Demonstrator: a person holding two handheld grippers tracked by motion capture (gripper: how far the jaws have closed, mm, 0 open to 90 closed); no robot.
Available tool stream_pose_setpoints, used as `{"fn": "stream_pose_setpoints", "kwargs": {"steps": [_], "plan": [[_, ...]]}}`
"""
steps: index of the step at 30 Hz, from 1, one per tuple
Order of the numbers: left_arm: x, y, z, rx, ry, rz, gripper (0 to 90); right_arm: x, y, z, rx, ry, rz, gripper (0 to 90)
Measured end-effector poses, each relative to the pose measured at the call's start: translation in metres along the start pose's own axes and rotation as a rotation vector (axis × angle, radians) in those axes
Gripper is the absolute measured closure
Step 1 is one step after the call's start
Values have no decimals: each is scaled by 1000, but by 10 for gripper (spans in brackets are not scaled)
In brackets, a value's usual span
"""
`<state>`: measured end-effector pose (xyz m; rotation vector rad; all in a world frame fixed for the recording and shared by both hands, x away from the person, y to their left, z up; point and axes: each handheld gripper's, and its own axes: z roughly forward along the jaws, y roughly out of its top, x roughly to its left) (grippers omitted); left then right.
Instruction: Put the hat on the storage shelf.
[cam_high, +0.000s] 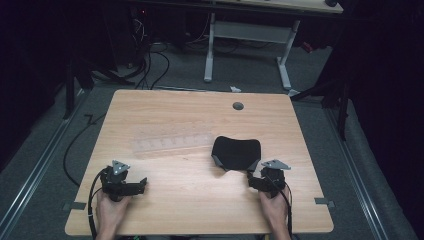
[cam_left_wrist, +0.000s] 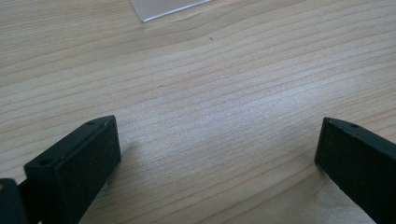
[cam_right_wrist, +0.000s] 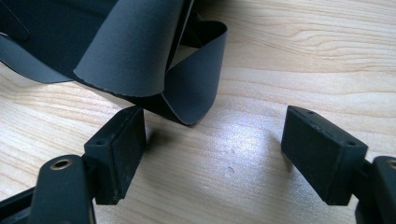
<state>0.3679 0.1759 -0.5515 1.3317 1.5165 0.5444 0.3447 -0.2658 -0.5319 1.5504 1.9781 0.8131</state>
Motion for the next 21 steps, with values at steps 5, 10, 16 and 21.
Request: {"fn": "stream_pose_setpoints", "kwargs": {"steps": [5,10,16,21], "plan": [[0,0,0,1,-3,1,7,0,0,0,0,-1,0,223],[-1,-1,0,2,-6,-1,6,0,0,0,1,2,0,219],[-1,-1,-1,3,-8,-2,7,1,0,0,4,11,-5,198],[-1,-1,-1,-1,-6,-3,11,0,-1,0,5,14,-9,198]]}}
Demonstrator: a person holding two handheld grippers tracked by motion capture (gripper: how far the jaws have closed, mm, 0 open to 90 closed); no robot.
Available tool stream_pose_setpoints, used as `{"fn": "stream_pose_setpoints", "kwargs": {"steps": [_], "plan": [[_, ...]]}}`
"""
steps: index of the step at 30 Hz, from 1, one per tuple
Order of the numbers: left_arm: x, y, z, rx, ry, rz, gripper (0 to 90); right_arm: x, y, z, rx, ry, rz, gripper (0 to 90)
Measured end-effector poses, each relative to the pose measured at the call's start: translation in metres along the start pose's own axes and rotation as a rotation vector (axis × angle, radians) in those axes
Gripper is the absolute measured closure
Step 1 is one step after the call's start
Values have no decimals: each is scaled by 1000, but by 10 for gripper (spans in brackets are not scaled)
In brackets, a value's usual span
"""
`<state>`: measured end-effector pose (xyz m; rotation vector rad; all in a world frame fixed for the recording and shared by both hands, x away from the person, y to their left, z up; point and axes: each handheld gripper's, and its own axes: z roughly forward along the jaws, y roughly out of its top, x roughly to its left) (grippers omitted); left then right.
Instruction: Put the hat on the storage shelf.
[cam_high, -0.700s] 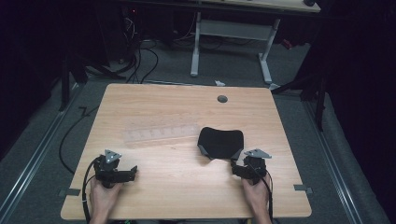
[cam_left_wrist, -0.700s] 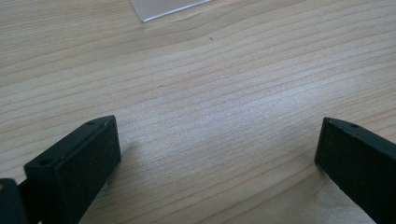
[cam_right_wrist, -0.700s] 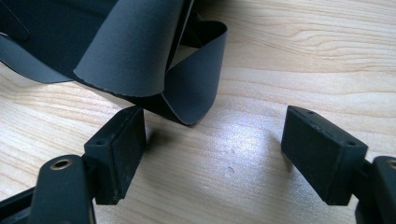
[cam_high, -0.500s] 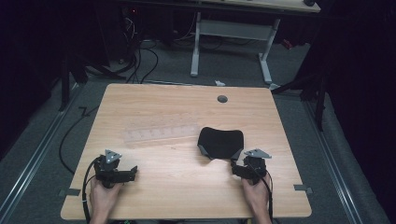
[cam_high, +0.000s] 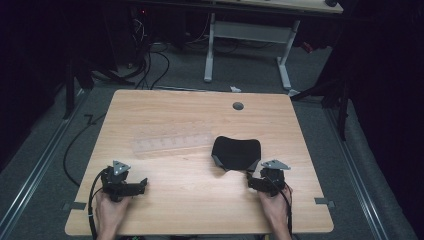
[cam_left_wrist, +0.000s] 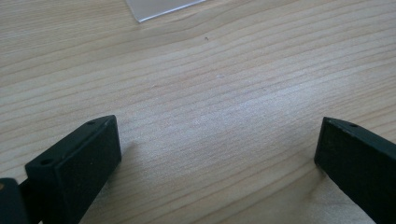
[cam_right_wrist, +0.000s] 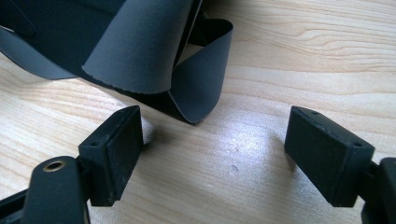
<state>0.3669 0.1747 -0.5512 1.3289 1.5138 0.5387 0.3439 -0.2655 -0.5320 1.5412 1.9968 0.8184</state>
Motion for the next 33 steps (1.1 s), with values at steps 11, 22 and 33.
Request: {"fn": "stream_pose_setpoints", "kwargs": {"steps": [11,22,33], "plan": [[0,0,0,-1,1,0,16,-7,-3,-5,3,9,4,263],[0,0,0,-2,-1,0,20,-20,-11,-23,-37,15,61,289],[0,0,-1,-1,-6,5,31,-26,-11,-42,-115,45,87,361]]}}
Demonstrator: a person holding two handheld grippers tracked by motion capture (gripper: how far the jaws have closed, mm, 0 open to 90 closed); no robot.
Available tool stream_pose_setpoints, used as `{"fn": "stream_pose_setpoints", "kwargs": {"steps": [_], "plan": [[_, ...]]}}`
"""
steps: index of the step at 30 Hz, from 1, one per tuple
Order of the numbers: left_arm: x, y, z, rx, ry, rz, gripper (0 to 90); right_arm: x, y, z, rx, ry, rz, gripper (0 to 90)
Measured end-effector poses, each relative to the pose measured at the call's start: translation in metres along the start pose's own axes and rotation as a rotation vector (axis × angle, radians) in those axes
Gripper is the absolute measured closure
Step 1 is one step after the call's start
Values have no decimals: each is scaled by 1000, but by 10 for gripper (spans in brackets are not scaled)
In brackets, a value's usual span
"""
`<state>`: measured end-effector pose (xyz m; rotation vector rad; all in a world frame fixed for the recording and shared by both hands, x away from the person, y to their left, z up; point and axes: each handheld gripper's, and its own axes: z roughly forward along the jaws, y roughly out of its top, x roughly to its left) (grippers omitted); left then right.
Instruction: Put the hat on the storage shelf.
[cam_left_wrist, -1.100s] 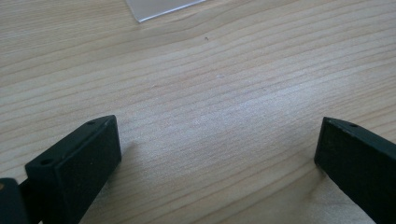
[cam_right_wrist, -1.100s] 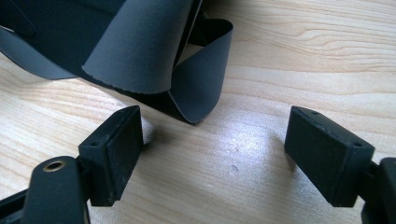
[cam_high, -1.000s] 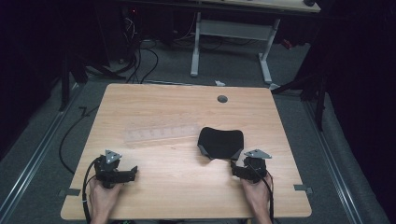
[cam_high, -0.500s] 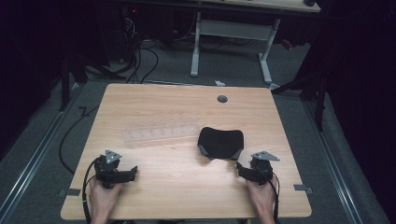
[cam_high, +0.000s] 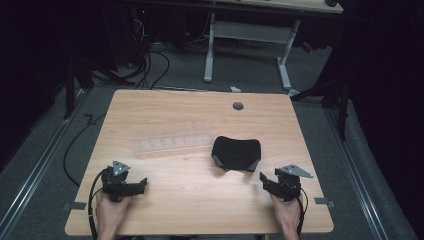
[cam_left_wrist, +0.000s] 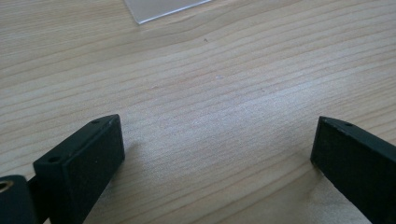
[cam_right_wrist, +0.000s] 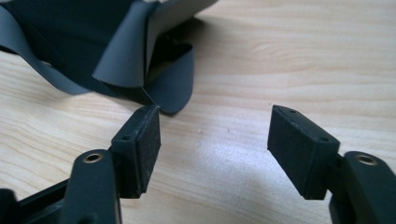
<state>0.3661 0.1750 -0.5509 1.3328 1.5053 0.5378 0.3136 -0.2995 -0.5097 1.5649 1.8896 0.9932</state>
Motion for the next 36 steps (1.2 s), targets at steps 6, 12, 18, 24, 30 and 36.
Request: {"fn": "stream_pose_setpoints", "kwargs": {"steps": [6,12,18,24,30,36], "plan": [[0,0,0,0,-2,1,36,3,9,-9,-51,24,-13,368],[0,0,0,0,-1,1,39,13,21,-13,-84,35,-37,355],[0,0,0,-1,-1,1,41,20,30,-6,-74,54,-46,344],[0,0,0,-3,-1,1,44,26,35,6,-61,52,-56,339],[0,0,0,-3,-2,2,45,29,37,20,-50,47,-32,337],[0,0,0,-3,-1,1,46,28,35,35,-16,43,-10,351]]}}
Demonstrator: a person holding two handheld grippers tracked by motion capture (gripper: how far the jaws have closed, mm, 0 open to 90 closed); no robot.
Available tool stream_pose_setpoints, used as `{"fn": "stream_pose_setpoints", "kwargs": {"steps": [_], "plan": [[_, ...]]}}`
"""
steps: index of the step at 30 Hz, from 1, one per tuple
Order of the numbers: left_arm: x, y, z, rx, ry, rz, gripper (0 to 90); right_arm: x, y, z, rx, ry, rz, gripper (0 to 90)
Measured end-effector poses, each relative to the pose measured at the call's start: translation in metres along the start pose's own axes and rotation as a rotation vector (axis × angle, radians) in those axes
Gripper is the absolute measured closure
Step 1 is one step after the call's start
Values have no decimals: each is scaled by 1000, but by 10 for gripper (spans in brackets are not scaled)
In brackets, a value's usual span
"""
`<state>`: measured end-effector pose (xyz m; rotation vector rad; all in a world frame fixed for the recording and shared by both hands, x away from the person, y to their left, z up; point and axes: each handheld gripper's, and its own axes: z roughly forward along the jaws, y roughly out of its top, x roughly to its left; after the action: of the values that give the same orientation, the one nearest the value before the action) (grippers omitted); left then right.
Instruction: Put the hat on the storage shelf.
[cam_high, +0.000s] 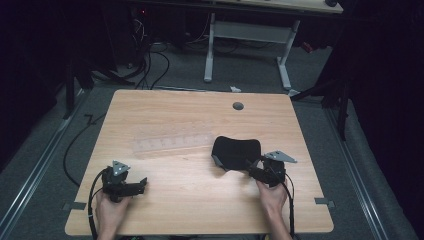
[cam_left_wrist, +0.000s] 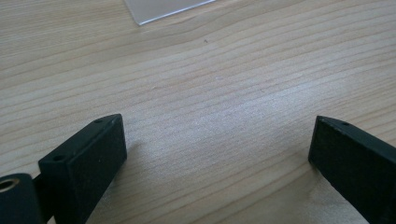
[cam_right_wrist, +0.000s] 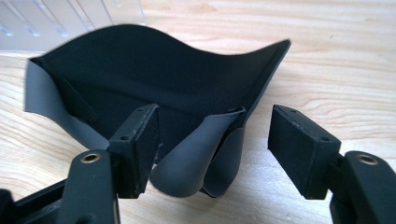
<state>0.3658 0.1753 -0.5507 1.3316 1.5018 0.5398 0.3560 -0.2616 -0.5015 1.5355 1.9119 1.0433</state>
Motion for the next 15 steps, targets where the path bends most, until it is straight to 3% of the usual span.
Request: {"fn": "stream_pose_setpoints", "kwargs": {"steps": [15], "plan": [[0,0,0,-2,-1,-3,49,-6,-10,21,31,61,58,563]]}}
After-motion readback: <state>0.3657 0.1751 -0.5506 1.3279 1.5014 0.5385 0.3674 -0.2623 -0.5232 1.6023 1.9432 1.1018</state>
